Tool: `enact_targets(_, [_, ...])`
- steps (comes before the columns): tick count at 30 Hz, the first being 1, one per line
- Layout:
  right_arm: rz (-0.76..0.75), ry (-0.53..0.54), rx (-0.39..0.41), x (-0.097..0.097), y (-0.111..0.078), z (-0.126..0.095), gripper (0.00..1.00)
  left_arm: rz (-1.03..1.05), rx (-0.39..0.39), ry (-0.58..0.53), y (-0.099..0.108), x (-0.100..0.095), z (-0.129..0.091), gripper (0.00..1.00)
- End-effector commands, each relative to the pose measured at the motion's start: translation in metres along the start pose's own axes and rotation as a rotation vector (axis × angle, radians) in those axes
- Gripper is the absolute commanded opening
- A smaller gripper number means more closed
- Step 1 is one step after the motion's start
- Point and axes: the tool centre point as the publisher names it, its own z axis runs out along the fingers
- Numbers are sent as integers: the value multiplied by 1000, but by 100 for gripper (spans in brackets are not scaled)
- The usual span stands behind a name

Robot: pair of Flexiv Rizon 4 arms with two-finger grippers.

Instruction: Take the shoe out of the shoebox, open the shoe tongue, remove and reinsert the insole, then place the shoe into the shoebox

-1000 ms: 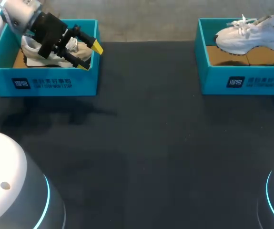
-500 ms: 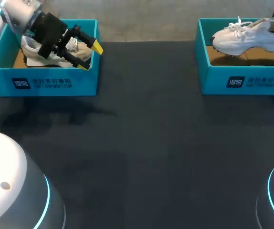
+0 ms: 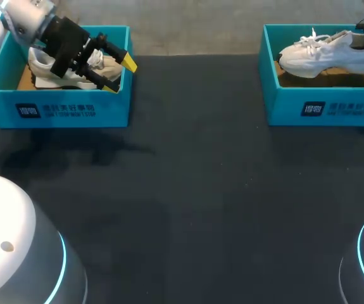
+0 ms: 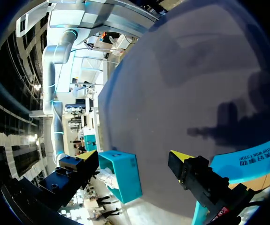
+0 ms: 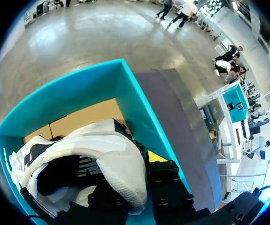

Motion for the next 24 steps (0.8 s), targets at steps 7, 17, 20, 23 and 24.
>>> enact_targets(7, [0, -2, 27, 1, -7, 15, 0, 1, -1, 3, -1, 0, 0, 100])
enact_targets(17, [-5, -16, 46, -11, -33, 15, 0, 1, -1, 3, -1, 0, 0, 100])
enact_targets(20, [-2, -21, 53, -17, -43, 14, 0, 1, -1, 3, -1, 0, 0, 100])
enact_targets(23, [-4, -27, 58, -21, -53, 13, 0, 1, -1, 3, -1, 0, 0, 100])
enact_targets(24, [-5, -32, 56, -22, -56, 13, 0, 1, -1, 3, -1, 0, 0, 100])
